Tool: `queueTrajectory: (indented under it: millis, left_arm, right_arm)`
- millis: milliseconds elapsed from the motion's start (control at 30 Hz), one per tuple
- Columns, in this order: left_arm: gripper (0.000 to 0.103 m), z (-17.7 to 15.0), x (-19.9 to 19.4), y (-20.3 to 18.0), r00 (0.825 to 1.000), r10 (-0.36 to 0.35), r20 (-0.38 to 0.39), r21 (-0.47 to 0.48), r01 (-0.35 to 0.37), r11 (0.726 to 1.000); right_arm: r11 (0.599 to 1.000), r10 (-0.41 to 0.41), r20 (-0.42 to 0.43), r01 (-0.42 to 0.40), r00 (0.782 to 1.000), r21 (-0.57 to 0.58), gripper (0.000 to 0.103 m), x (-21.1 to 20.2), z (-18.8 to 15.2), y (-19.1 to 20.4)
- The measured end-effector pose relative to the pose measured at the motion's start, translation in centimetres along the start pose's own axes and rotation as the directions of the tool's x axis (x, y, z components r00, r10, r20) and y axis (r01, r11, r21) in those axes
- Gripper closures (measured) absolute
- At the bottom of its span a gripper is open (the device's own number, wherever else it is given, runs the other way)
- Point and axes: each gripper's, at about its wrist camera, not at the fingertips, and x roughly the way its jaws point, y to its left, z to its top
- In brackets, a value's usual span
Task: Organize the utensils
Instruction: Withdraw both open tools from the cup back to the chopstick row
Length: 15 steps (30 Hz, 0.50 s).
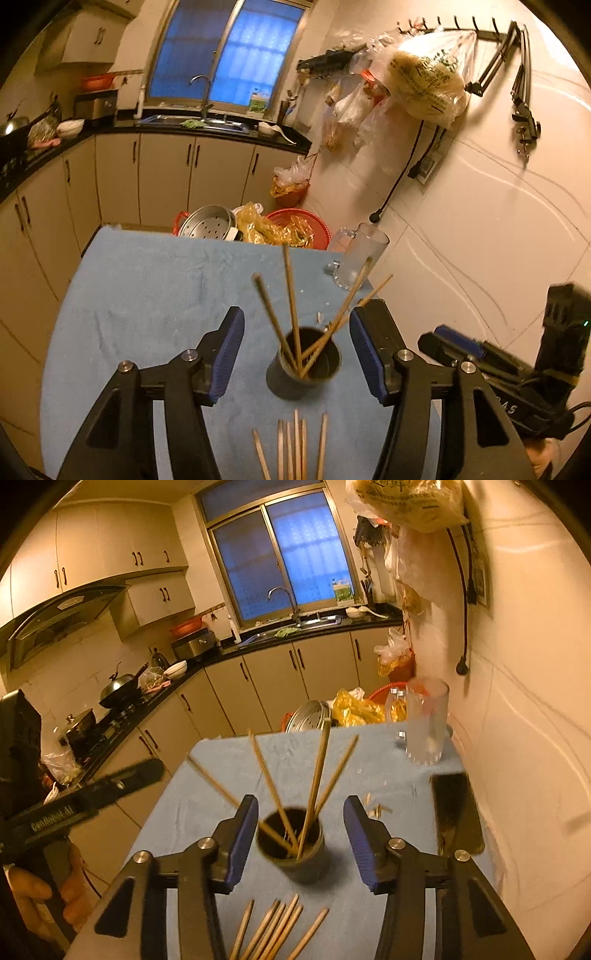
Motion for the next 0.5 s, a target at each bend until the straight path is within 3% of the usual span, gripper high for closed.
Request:
queueTrajectory:
  millis: [267,500]
  left_arm:
    - [0.039,-7.2,-1.9,2.3,0.998,0.025,-0.065,-0.078,-0.030,0.996]
    - [0.039,-11.9,-1.5,2.4,0.988,0.083,-0.128,-0.047,-0.090,0.995]
  right_arm:
    - [0.998,0.032,-0.078,-0.027,0.996,0.064,0.049,-0.6,-6.3,-0.4]
    - [0.996,0.042,-0.118,-0.031,0.992,0.088,0.049,-0.6,-9.7,-0.4]
